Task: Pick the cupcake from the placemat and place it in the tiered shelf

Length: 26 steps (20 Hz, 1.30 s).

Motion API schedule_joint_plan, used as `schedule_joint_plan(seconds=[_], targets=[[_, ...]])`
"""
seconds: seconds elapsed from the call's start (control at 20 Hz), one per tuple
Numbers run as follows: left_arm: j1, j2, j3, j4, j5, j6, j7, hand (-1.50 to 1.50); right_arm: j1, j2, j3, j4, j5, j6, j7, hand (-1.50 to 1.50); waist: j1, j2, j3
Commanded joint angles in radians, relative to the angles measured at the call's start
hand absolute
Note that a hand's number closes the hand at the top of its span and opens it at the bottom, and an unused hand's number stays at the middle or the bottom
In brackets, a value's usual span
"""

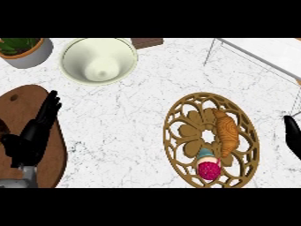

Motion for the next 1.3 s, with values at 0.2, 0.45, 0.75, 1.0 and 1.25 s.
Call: schedule_joint_plan(seconds=[0.2, 0.45, 0.75, 1.0, 1.25], targets=[[-0.084, -0.065, -0.075, 0.030, -0.059, 0.032, 0.016, 0.00, 0.231, 0.114, -0.020, 0.035, -0.255, 0.231, -0.580, -1.50, 0.056, 0.015, -0.006], [-0.097, -0.077, -0.097, 0.031, -0.081, 0.029, 0.012, 0.00, 0.484, 0.116, 0.026, 0.130, -0.026, 0.320, -0.774, -1.50, 0.096, 0.017, -0.014], [-0.113, -0.062, -0.088, 0.035, -0.084, 0.006, 0.032, 0.00, 0.717, 0.116, 0.114, 0.041, 0.048, 0.214, -0.830, -1.50, 0.104, 0.014, -0.016], [-0.121, -0.094, -0.107, 0.026, -0.108, 0.041, 0.046, 0.00, 0.891, 0.116, 0.170, -0.037, 0.246, 0.049, -0.734, -1.50, 0.095, 0.015, -0.017], [-0.104, -0.067, -0.076, 0.022, -0.071, 0.002, 0.039, 0.00, 0.973, 0.116, 0.226, -0.081, 0.392, -0.173, -0.616, -1.50, 0.104, 0.017, -0.018]])
